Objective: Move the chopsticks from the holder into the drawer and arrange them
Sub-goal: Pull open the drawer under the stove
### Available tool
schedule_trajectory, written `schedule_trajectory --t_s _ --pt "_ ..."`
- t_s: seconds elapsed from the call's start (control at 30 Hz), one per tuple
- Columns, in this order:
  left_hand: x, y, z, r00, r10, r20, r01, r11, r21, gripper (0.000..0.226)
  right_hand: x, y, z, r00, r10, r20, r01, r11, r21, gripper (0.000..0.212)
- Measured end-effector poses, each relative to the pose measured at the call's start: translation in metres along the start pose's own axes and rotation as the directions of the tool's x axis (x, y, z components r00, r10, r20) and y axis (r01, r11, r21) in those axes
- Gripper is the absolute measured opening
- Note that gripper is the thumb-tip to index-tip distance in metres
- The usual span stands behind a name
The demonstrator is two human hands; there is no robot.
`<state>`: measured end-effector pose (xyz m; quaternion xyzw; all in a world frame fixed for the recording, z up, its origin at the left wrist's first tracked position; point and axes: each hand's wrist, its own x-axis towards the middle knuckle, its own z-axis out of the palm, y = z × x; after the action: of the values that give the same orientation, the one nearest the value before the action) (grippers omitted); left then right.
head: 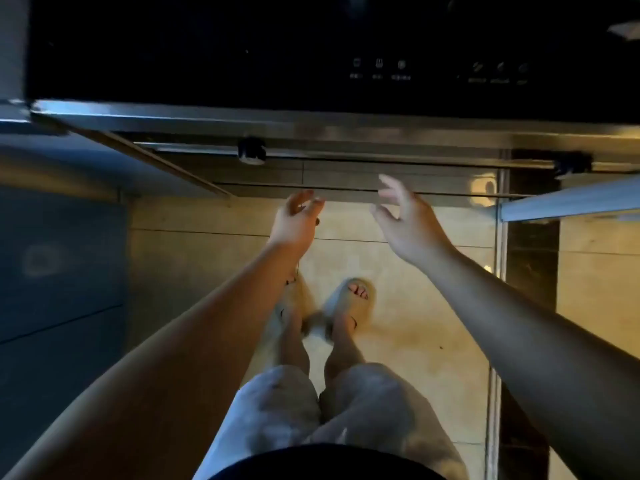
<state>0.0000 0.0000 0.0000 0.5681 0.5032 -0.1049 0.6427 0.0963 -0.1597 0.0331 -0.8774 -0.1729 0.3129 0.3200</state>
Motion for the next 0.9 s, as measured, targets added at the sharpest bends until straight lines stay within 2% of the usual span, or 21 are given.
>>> schedule_trajectory --t_s 0.07,0.17,0.27,0.43,0.53,0.6,0.67,0.77,0.9 --pt "0.019 0.002 0.004 0.998 -0.056 0.036 0.059 0.994 -0.091 0.019 0.022 0.004 0.011 0.985 0.172 -0.007 -0.163 0.949 0.269 0.048" --pt "0.043 0.002 0.003 0.987 -0.131 0.092 0.152 0.947 -0.285 0.012 0.049 0.012 0.025 0.919 0.387 0.082 -0.352 0.708 0.612 0.045" --pt "0.063 0.004 0.002 0.987 -0.123 0.105 0.155 0.905 -0.396 0.016 0.07 0.023 0.031 0.904 0.38 0.197 -0.371 0.467 0.803 0.04" --pt "0.081 0.015 0.006 0.99 -0.054 0.132 0.113 0.867 -0.485 0.029 0.092 0.032 0.028 0.923 0.305 0.236 -0.287 0.135 0.948 0.023" --pt "0.082 0.026 0.007 0.983 -0.035 0.181 0.129 0.831 -0.541 0.037 0.098 0.033 0.02 0.92 0.297 0.258 -0.239 -0.097 0.966 0.03" --pt "0.079 0.03 0.008 0.98 -0.022 0.196 0.133 0.806 -0.577 0.039 0.099 0.034 0.016 0.914 0.311 0.26 -0.198 -0.216 0.956 0.037" --pt "0.076 0.033 0.012 0.978 -0.023 0.205 0.147 0.776 -0.613 0.039 0.098 0.036 0.014 0.906 0.331 0.262 -0.17 -0.281 0.944 0.041" --pt "0.072 0.035 0.019 0.979 -0.03 0.204 0.157 0.75 -0.642 0.036 0.095 0.035 0.014 0.898 0.347 0.271 -0.176 -0.282 0.943 0.041" --pt "0.07 0.037 0.02 0.982 -0.053 0.18 0.155 0.77 -0.618 0.028 0.092 0.028 0.015 0.889 0.376 0.261 -0.159 -0.281 0.946 0.042"
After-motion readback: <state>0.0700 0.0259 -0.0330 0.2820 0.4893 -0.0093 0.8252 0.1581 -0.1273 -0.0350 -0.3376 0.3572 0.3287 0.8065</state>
